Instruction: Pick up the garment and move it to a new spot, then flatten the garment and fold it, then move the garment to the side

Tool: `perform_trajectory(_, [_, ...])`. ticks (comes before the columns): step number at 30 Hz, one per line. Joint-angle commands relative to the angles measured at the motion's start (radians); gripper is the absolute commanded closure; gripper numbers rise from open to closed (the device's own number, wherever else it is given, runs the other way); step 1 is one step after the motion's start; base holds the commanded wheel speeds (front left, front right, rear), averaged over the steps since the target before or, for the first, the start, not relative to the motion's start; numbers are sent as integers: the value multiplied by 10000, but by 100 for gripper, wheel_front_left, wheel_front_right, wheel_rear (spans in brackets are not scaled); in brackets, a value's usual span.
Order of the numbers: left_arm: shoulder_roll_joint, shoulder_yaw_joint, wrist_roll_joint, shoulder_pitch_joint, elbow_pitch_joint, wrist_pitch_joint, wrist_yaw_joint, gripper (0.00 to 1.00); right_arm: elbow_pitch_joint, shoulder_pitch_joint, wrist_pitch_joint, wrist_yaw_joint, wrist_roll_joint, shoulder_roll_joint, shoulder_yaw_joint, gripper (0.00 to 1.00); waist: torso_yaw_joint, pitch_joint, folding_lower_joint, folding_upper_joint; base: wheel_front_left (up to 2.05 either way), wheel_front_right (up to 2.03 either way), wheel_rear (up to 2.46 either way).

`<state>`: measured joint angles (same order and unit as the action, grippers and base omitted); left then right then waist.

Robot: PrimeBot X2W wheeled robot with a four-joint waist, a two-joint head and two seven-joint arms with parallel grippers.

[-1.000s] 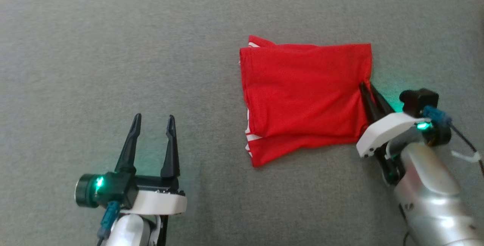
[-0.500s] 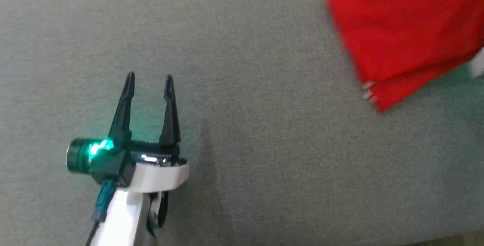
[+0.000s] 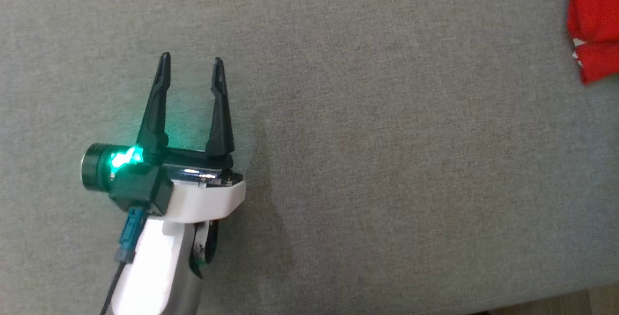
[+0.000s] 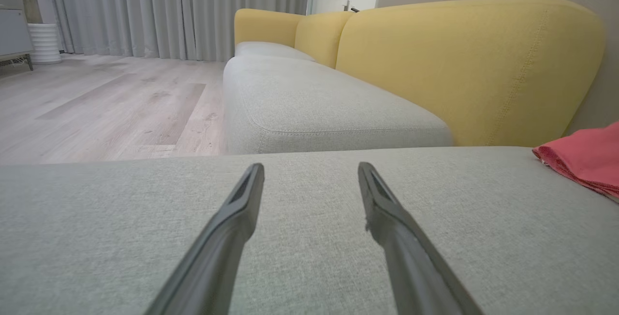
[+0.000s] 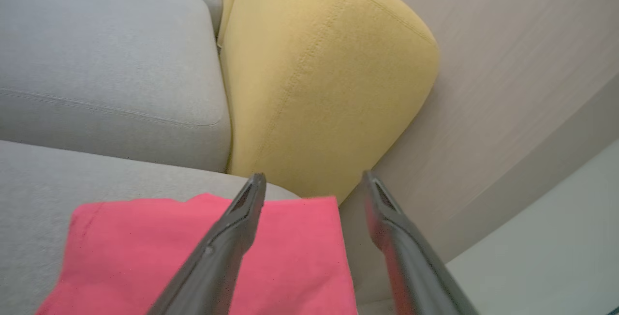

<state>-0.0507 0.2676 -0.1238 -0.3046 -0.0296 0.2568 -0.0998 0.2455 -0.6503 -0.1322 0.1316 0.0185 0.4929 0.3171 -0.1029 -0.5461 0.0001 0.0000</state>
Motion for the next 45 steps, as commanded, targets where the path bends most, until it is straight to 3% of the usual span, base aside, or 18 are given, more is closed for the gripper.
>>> perform_trajectory(1, [5, -279, -83, -29, 300, 49, -96, 0, -574, 487, 60, -9, 337, -62, 17, 0, 53, 182, -1, 0, 0, 0, 0])
perform_trajectory(5, [5, -284, -202, 242, -52, 49, 164, 0, -940, 1073, 511, -9, 770, -1177, -262, 0, 169, 787, -1, 0, 0, 0, 0])
perform_trajectory(6, [5, -336, -293, 418, -214, 49, 304, 0, -876, 1431, 750, -9, 833, -1832, -579, 0, 247, 1182, -1, 0, 0, 0, 0])
perform_trajectory(8, [5, -443, -370, 612, -414, 49, 299, 0, -679, 1851, 1148, -9, 825, -2430, -910, 0, 354, 1602, -1, 0, 0, 0, 0])
perform_trajectory(13, [5, -686, -569, 1070, -900, 49, 131, 0, 485, 2913, 3010, -9, -252, -3380, -2821, 0, 753, 2704, -1, 0, 0, 0, 0])
perform_trajectory(17, [5, -796, -677, 1571, -1259, 49, 68, 0, 1495, 3660, 3856, -9, -1425, -3649, -4170, 0, 1103, 3668, -1, 0, 0, 0, 0])
perform_trajectory(20, [5, -862, -696, 2041, -1495, 49, 57, 0, 1146, 4161, 3930, -9, -1813, -3718, -4793, 0, 1307, 4444, -1, 0, 0, 0, 0])
perform_trajectory(24, [5, -961, -661, 2785, -1759, 49, 86, 0, 519, 5269, 3936, -9, -1886, -3898, -4915, 0, 1462, 5376, -1, 0, 0, 0, 0])
perform_trajectory(30, [5, -1236, -515, 3225, -1863, 49, 39, 0, 177, 5959, 3938, -9, -1775, -4155, -4839, 0, 1519, 5830, -1, 0, 0, 0, 0])
perform_trajectory(45, [5, -1450, -249, 3493, -1745, 49, 33, 0, 224, 6310, 3939, -9, -1558, -4393, -4912, 0, 1460, 6073, -1, 0, 0, 0, 0])
